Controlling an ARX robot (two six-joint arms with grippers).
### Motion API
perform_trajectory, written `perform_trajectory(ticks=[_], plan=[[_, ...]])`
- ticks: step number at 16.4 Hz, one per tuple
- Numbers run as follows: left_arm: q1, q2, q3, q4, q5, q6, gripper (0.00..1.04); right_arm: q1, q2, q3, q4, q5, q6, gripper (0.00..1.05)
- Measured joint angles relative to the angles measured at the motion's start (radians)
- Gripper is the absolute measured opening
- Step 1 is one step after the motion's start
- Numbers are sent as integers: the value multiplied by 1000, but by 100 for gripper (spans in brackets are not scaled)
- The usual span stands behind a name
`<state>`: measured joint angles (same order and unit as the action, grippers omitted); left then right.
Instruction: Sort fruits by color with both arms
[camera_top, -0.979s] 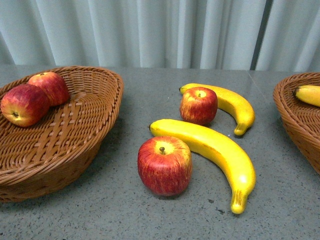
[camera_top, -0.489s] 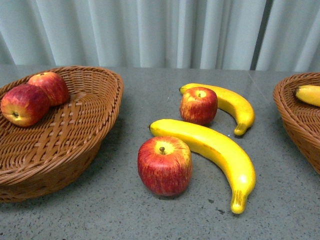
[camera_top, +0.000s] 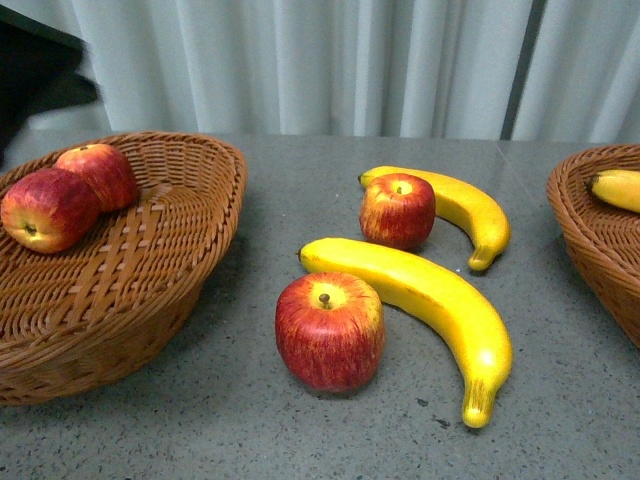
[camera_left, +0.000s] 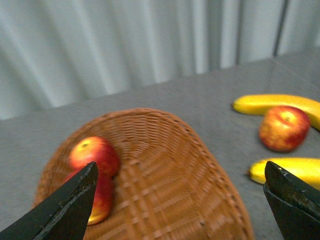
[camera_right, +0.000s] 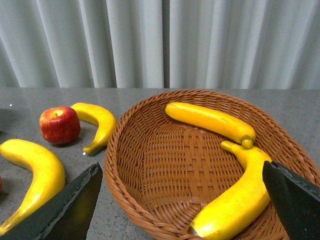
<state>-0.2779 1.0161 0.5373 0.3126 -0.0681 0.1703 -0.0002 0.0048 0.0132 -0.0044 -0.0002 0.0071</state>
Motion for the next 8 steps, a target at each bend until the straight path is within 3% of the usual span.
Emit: perform_trajectory(ticks=[1, 5, 8], plan=[[-47, 117, 71, -45, 71, 21, 98, 0, 0, 0, 0, 0, 0, 98], [-207, 398, 208, -109, 179, 102, 98, 0, 0, 0, 0, 0, 0, 98], [-236, 509, 236, -93, 201, 122, 98, 0, 0, 0, 0, 0, 0, 98]])
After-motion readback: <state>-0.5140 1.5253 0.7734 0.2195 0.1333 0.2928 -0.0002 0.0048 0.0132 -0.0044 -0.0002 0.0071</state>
